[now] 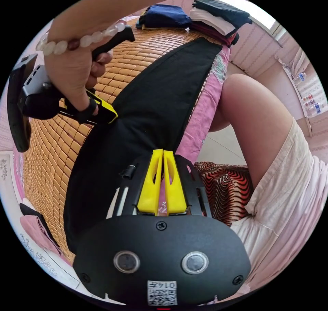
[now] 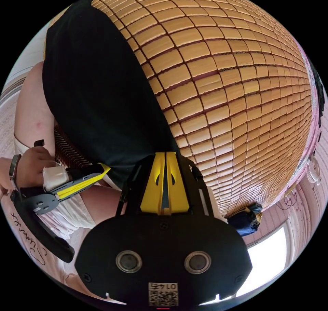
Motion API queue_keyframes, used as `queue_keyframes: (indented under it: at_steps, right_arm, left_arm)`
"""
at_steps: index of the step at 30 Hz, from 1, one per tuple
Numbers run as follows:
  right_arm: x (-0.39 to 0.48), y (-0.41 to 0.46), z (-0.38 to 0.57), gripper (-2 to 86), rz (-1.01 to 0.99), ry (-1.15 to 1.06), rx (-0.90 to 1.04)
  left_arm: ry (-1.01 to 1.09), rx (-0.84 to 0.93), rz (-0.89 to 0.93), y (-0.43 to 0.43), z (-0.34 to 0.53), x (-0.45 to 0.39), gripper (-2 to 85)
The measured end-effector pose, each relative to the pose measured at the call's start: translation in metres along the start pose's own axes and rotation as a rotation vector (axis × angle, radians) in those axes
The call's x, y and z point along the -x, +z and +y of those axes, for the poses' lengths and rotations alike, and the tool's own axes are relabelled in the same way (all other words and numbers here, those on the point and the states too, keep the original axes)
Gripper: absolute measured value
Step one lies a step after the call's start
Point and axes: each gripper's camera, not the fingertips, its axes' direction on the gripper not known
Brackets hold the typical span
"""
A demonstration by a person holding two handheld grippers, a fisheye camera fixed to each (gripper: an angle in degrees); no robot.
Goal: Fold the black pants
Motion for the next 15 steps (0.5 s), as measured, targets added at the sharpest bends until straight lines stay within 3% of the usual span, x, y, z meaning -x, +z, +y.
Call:
queue_keyframes:
  at_steps: [15]
  right_arm:
    - [-0.017, 0.048, 0.069, -0.4, -0.019, 0.018, -0.023]
  left_arm:
    - [0.063, 0.025, -0.041, -0.008, -0.044, -0.033, -1.0]
